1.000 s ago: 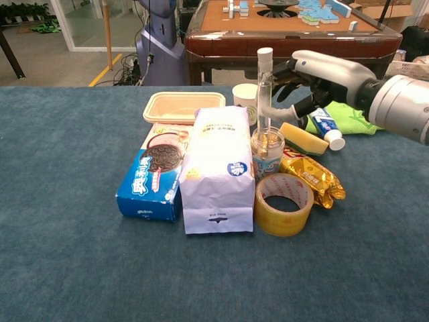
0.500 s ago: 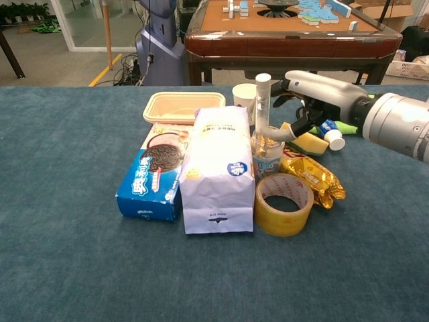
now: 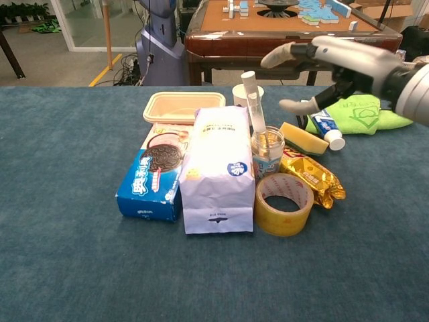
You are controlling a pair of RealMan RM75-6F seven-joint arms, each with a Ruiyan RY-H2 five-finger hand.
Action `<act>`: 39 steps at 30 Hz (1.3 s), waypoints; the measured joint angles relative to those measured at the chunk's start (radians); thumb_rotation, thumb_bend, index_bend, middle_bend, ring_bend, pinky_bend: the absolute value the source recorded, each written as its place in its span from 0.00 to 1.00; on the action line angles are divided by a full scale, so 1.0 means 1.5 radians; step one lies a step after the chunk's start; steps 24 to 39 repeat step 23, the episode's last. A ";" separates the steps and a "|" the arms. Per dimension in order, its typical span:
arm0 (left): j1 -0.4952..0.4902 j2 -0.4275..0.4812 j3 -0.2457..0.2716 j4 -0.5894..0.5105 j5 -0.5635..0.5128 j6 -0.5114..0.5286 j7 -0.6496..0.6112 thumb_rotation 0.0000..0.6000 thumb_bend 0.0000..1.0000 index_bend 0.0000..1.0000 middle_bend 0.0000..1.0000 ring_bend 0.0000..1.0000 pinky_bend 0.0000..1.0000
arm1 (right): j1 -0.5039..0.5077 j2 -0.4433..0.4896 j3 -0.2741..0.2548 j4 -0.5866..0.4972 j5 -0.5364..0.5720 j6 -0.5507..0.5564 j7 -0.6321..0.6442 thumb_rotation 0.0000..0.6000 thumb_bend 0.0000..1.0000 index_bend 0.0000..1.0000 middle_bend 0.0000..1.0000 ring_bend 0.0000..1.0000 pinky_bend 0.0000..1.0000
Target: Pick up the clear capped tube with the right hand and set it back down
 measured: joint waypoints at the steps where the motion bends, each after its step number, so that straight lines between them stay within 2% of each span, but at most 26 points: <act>1: 0.000 0.001 -0.001 0.000 0.000 0.000 -0.001 1.00 0.19 0.11 0.07 0.08 0.01 | -0.009 0.011 -0.001 -0.011 -0.001 0.015 -0.007 1.00 0.42 0.18 0.17 0.07 0.09; 8: -0.006 0.001 -0.003 -0.002 0.002 -0.004 0.003 1.00 0.19 0.11 0.07 0.08 0.01 | -0.115 0.105 -0.022 -0.094 -0.006 0.159 -0.117 1.00 0.42 0.18 0.20 0.07 0.09; 15: -0.019 -0.006 -0.004 -0.015 0.022 -0.009 0.023 1.00 0.19 0.11 0.07 0.08 0.01 | -0.246 0.211 -0.077 -0.172 -0.001 0.269 -0.179 1.00 0.42 0.18 0.20 0.07 0.09; 22: -0.024 -0.007 -0.005 -0.026 0.035 0.001 0.031 1.00 0.19 0.11 0.07 0.08 0.01 | -0.308 0.246 -0.110 -0.189 0.011 0.288 -0.168 1.00 0.42 0.18 0.20 0.07 0.09; 39: -0.024 -0.007 -0.005 -0.027 0.035 0.000 0.032 1.00 0.19 0.11 0.07 0.08 0.01 | -0.311 0.245 -0.112 -0.187 0.011 0.287 -0.163 1.00 0.42 0.18 0.20 0.07 0.09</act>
